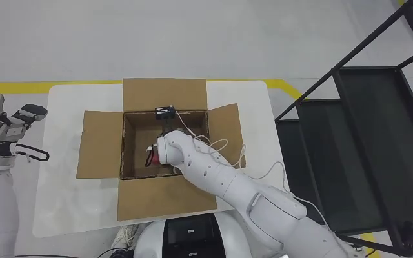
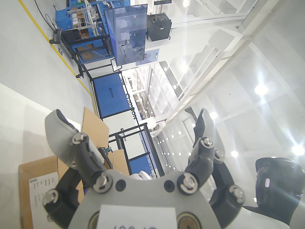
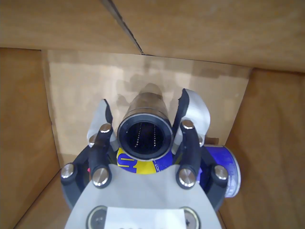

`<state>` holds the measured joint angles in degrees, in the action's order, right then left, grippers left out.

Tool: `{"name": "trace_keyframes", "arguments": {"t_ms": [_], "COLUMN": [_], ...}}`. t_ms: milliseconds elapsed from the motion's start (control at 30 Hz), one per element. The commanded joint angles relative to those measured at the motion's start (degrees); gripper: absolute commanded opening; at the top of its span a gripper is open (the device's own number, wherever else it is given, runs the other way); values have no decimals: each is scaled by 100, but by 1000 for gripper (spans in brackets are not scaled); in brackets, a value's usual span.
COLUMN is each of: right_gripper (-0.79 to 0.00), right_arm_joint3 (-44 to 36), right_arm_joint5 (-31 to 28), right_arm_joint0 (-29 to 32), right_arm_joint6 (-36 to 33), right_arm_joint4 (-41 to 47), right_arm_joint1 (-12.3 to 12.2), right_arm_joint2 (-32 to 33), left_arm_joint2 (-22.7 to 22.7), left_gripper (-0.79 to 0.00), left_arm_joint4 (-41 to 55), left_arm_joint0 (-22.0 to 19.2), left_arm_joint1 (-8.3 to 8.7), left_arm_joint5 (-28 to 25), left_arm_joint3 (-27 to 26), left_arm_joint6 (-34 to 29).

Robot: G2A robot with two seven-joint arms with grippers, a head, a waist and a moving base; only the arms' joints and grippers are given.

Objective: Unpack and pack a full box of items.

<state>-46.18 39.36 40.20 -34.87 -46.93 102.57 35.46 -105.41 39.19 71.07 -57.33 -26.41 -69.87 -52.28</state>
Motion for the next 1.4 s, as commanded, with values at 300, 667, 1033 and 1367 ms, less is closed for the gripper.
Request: {"name": "trace_keyframes", "arguments": {"t_ms": [300,667,1033,1367], "right_gripper": [-785,-785,-785,-785], "right_arm_joint3": [-1427,-4124,-6750,-8459], "right_arm_joint5": [395,-243,-1337,-1827], "right_arm_joint0": [634,1820,3090,3760], "right_arm_joint6": [-113,-1527,-3099,-4351], "right_arm_joint4": [-818,-2458,-3718,-4680], "right_arm_joint1": [-171,-837,-1281,-1416], "right_arm_joint2": [55,861,1964,2535], "left_arm_joint2": [0,0,0,0], "left_gripper": [0,0,0,0], "left_arm_joint4": [0,0,0,0], "left_arm_joint0": [0,0,0,0], "left_arm_joint1": [0,0,0,0], "left_arm_joint5": [0,0,0,0], "left_arm_joint3": [0,0,0,0], "left_arm_joint6": [0,0,0,0]}}
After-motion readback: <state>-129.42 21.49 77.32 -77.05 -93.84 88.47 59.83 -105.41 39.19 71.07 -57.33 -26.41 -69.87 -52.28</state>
